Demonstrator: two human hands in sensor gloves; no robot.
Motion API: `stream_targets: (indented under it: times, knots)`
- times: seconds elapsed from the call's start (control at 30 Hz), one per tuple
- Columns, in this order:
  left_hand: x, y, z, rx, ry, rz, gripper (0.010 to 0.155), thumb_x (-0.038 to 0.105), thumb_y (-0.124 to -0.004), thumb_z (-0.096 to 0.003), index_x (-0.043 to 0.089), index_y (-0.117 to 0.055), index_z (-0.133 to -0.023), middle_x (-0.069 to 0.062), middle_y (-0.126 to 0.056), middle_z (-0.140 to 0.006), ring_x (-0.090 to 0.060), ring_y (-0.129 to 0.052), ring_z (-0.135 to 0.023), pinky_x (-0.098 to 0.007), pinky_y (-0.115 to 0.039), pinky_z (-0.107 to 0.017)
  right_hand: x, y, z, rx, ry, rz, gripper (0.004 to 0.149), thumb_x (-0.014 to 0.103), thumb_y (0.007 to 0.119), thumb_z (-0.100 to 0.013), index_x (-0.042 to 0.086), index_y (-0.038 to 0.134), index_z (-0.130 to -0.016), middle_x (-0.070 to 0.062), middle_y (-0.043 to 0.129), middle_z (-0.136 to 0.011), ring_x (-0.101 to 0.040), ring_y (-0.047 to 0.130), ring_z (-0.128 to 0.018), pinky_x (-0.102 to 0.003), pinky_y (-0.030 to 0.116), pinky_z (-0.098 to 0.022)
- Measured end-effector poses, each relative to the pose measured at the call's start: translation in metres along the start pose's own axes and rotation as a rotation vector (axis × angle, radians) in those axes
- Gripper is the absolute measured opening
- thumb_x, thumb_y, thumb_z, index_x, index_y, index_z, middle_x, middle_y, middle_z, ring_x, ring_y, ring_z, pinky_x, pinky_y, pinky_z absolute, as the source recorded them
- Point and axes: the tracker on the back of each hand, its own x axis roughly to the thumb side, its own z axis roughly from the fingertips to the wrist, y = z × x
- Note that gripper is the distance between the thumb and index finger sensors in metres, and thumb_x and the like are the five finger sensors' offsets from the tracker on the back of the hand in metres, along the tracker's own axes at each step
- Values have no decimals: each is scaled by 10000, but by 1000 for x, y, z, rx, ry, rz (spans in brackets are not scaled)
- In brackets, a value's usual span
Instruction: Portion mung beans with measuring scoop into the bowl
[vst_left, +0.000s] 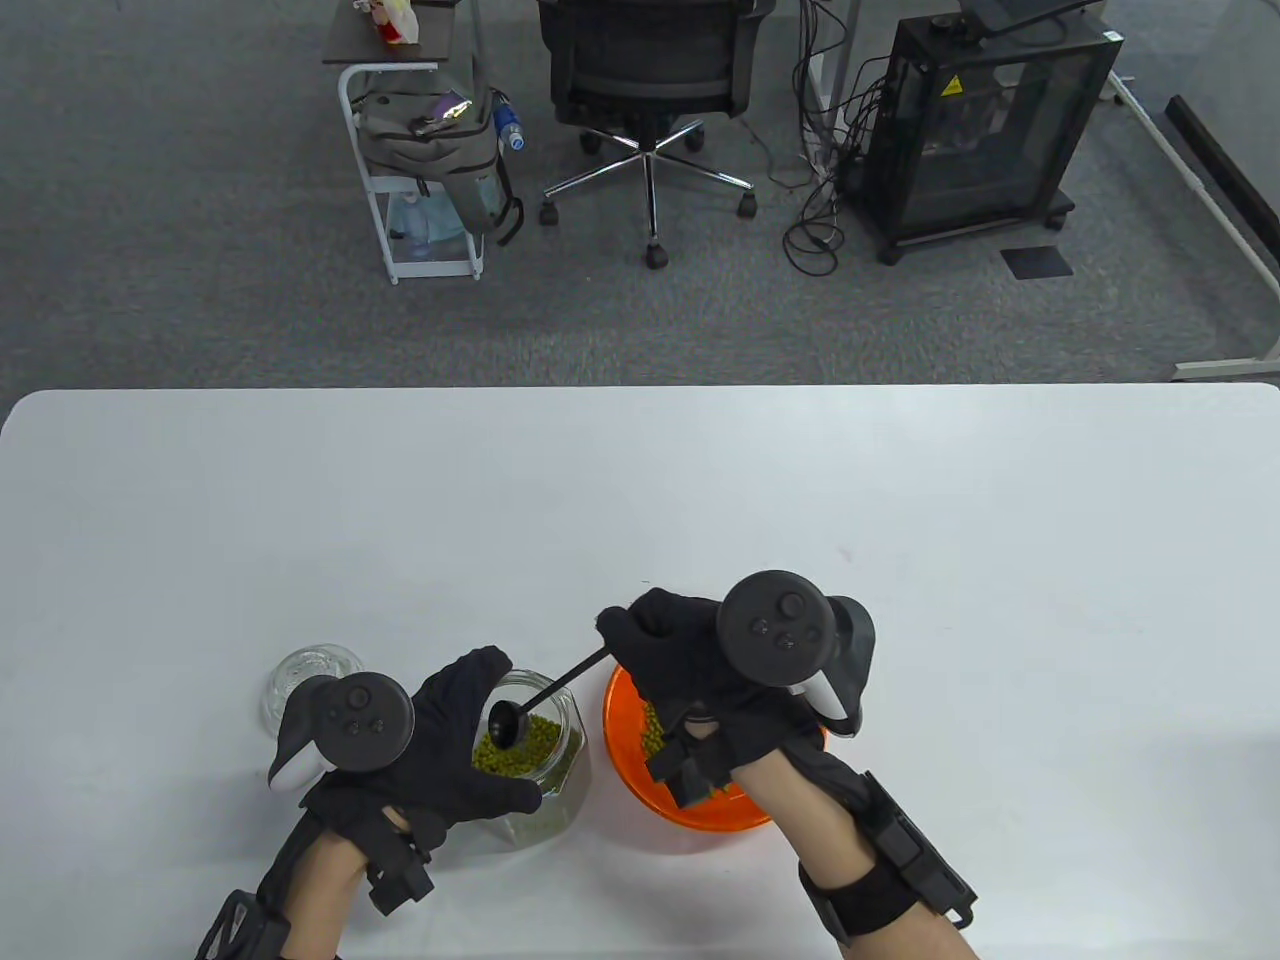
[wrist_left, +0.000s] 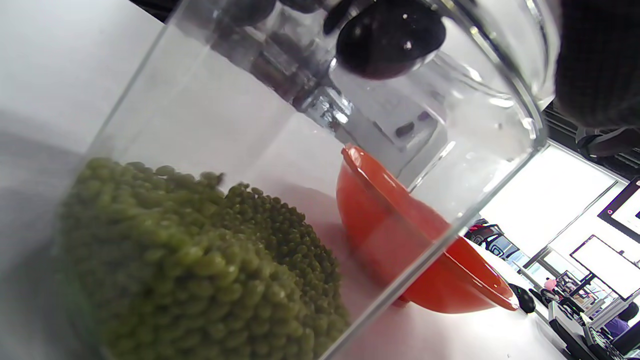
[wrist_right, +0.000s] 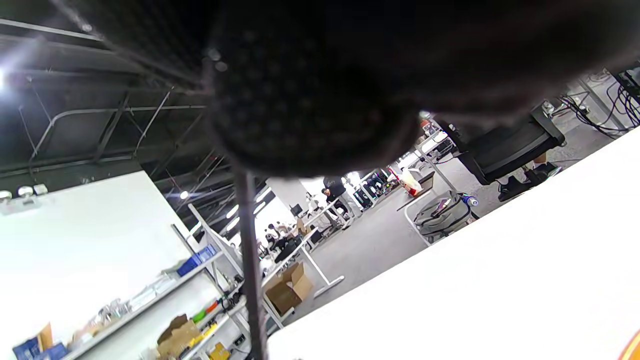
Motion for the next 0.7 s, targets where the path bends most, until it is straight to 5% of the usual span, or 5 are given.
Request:
stream_targets:
  times: [0.47,0.7]
  knots:
    - [0,0,0,0,1,-1,1257,790,-908,-395,15,-217,-1102,-292,-314,-1163,-622,-480,-1053,-761,-479,-724,39,47,6,-35,-147,354,434,486,891,-445,78,1022,-510,-55,1086,-230,-189,1012,-61,-353,879,-118]
    - [0,0,0,-1,0,-1,1255,791,-907,-397,14,-218,-1102,-291,-315,-1162,-622,-480,-1053,-761,-479,-724,24,69,8,-9,-151,354,433,477,883,-450,75,1027,-525,-64,1096,-247,-197,1022,-72,-355,883,-122]
